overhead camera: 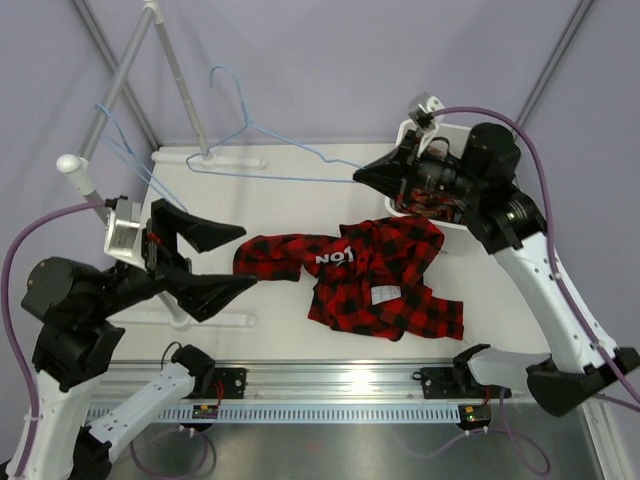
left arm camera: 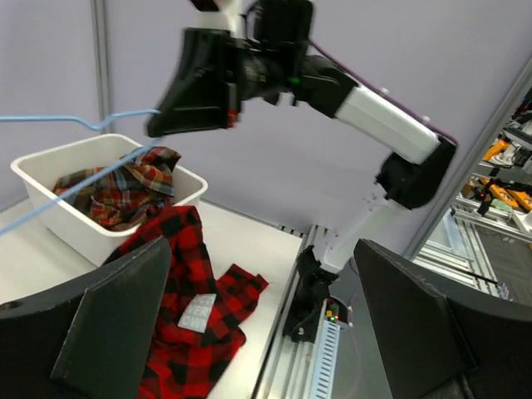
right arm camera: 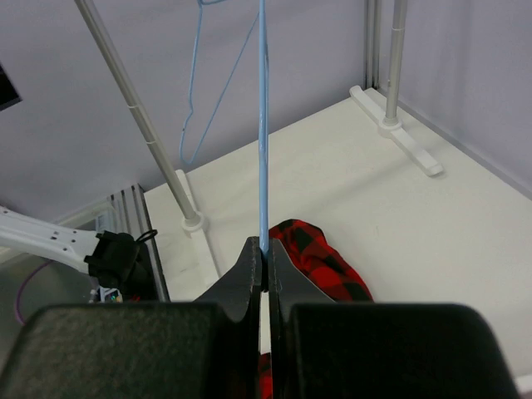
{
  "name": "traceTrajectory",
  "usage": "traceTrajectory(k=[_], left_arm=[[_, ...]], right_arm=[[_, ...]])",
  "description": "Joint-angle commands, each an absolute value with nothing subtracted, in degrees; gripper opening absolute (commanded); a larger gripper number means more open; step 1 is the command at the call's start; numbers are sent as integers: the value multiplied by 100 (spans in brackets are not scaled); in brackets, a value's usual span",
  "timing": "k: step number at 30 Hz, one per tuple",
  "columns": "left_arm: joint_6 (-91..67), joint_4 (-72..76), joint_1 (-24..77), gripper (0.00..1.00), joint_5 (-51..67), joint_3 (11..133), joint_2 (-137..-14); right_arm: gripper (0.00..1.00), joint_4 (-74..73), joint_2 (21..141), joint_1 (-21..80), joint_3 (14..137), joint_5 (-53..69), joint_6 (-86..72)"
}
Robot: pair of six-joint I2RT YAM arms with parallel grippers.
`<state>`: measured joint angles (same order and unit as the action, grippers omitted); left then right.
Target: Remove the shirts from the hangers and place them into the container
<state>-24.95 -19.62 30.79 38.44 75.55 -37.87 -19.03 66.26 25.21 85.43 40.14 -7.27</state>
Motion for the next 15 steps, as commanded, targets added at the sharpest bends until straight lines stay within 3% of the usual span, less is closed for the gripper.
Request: traceTrajectory(k=[1,8,15], left_arm=[[-2654,-2407,3067,99,3823,7165,-3393],[-3260,-2040,3076,99,4437,5478,-2550],[-3349,-1731,3076,98,5300,4554,-2242]], right_arm=[[0,-1600,7293,2881,9234,4324,-169],[0,-828,8770,3208,9975,4368,-35],[0,-606,9842,3243,10922,4158,307]])
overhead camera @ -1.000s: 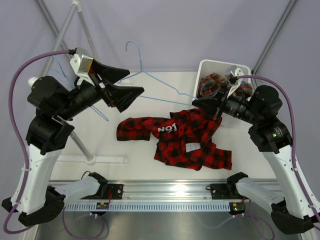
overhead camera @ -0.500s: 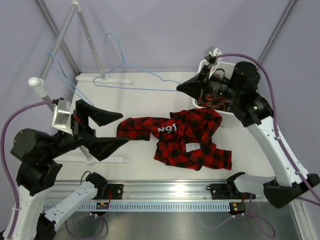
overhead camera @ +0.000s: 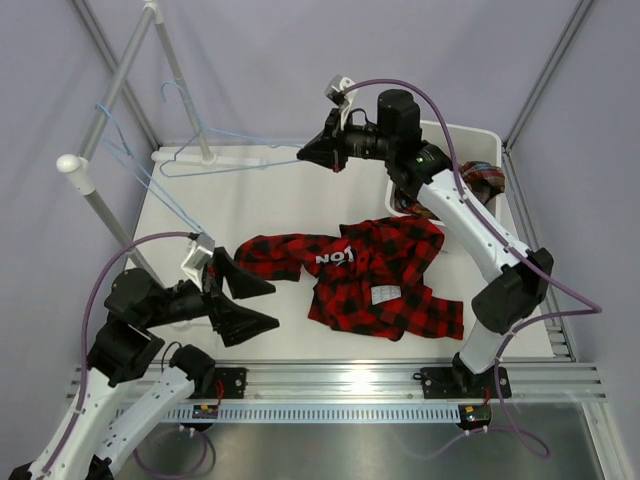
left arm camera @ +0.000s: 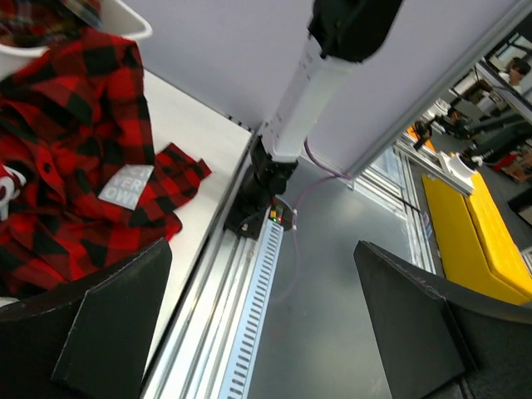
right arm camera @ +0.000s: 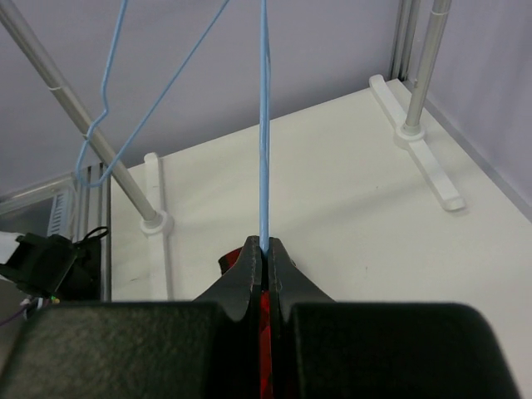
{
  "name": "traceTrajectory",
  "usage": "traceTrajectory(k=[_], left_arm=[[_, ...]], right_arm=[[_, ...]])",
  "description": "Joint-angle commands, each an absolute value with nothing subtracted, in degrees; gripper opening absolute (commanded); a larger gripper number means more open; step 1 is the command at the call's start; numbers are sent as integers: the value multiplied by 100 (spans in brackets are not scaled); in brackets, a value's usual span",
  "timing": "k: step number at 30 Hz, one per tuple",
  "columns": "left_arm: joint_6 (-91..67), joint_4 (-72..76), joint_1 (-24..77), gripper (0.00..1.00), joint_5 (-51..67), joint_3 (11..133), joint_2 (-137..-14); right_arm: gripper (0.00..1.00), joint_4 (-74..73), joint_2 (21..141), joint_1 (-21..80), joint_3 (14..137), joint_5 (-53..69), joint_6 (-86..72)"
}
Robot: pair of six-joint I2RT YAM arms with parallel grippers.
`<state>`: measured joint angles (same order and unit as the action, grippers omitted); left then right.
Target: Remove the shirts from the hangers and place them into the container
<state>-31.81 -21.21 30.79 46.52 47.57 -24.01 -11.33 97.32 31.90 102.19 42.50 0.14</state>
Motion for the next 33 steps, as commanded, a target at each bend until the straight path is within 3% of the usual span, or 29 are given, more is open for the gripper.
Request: traceTrajectory(k=[1,18,23,33], left_arm=[[-3314,-1705,3076,98,5352,4483,-2233],[-3059,-1661,3076,98,5440,4060,-2514],[-3032,-1775,3067,98,5423,4087,-2461],[-2962,-1819,3067,98,5397,4122,-2408]], right_arm=[[0,-737,9948,3243,11090,4192,377],[0,-1529,12058,3603,14237,4491,519],[0,-1547,12471,3683,14625,4474,466],[0,-1362,12454,3744,14230,4395,413]])
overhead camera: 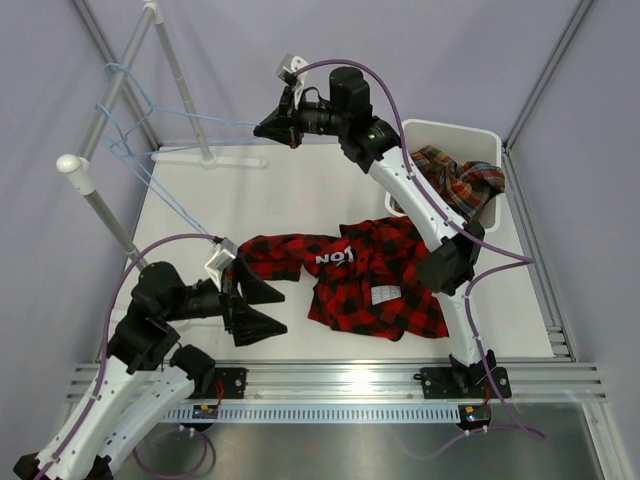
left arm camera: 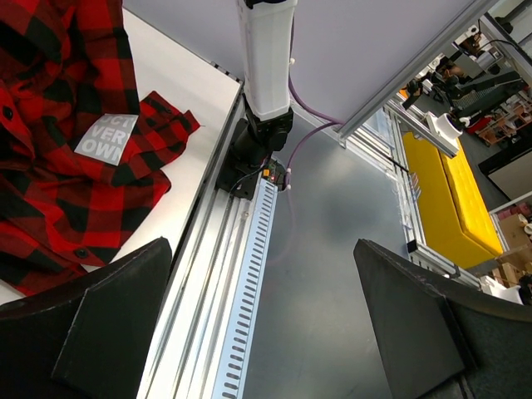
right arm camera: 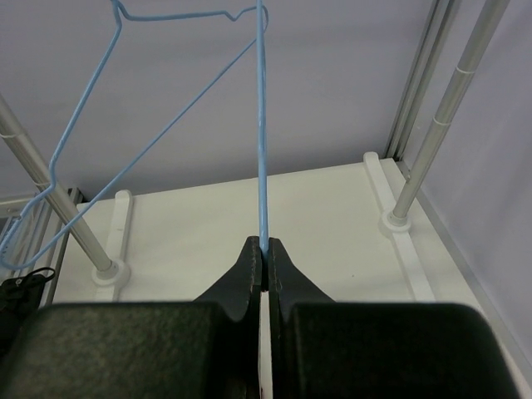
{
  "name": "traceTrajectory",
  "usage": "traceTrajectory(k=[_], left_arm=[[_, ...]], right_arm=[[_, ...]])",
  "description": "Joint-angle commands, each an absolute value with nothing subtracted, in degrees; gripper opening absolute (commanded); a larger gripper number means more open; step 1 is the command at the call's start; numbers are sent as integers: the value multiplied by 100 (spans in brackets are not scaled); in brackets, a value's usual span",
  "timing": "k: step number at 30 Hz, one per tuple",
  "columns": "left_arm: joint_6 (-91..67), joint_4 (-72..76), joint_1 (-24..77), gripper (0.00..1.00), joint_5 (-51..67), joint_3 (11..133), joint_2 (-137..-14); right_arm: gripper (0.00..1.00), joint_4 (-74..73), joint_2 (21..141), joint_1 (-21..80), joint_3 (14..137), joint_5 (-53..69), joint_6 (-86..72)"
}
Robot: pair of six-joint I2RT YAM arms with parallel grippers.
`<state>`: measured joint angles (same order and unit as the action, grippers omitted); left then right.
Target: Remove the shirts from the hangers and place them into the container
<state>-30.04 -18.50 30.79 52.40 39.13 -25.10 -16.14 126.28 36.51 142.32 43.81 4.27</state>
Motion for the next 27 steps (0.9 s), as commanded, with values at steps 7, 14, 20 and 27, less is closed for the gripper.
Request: traceTrajectory(k=[7,14,20,27], left_arm=[[-2936,-1942,3076,99,5194,4096,-2338],[-2848,-2328,3076,99,4379,4420,-2276],[-3199,-2067,3076,99,3832,4676,-2777],[-3471,-1424,3085,99,4069,4412,-2768]], right_arm=[[90,-1775,12077,3841,13782,3404,510],[99,-2583,10364,3727,11108,-136,37],[99,-2101,9028,3709,8161,409,-773],[100,-1731,8684,3937,7251,1055,-932]])
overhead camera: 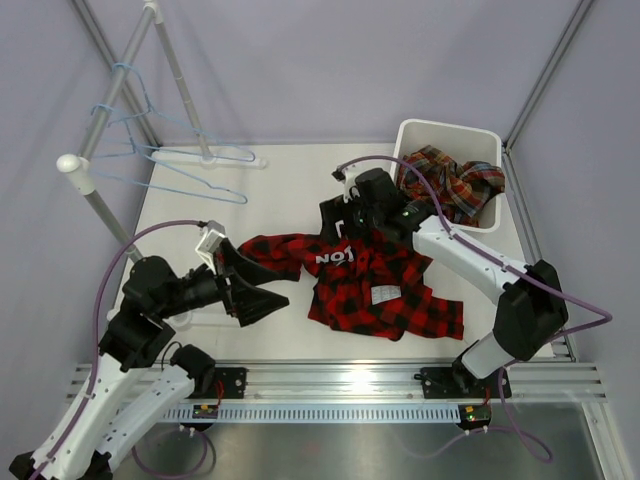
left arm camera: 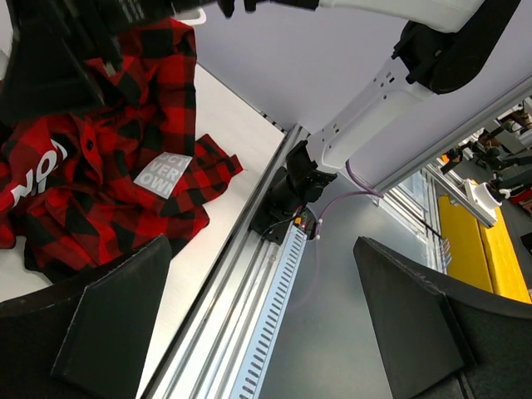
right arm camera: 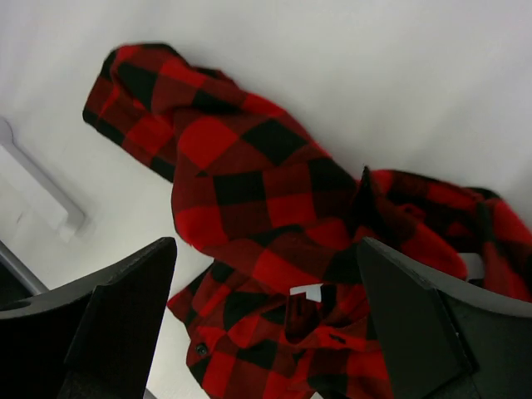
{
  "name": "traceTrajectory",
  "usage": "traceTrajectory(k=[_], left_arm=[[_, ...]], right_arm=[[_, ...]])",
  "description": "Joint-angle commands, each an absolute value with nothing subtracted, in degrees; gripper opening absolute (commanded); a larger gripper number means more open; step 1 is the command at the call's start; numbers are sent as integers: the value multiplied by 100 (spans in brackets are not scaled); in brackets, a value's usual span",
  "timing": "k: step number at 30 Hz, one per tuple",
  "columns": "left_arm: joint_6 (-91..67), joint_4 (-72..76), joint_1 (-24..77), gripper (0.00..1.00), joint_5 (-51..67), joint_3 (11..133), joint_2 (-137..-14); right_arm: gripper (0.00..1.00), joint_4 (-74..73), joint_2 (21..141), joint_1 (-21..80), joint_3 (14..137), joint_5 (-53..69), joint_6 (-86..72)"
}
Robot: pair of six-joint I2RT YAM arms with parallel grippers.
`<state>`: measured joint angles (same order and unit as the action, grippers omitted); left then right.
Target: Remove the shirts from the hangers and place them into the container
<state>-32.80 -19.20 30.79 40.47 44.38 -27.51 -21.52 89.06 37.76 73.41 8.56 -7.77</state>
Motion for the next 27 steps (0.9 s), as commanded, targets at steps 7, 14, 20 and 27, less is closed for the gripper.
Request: traceTrajectory(k=[7,14,20,27], left_arm=[[-3419,-1573,3085,99,4210,4474,-2584],[-3384,-1608,3076,99,4377,4474,-2426],[-3340,-1591,3085,99,4456,4395,-2320],[-3445,-1450,3076,99,4482,4254,-2276]], right_arm=[[99,-1811,9254,4315,7278,660,-677],[99,-2257,10422,4991,7707,-1368,-203],[99,-1679,10547,5309,7172,-2073,-368],[100,-2382,11275,5388,7646,-3769,-782]])
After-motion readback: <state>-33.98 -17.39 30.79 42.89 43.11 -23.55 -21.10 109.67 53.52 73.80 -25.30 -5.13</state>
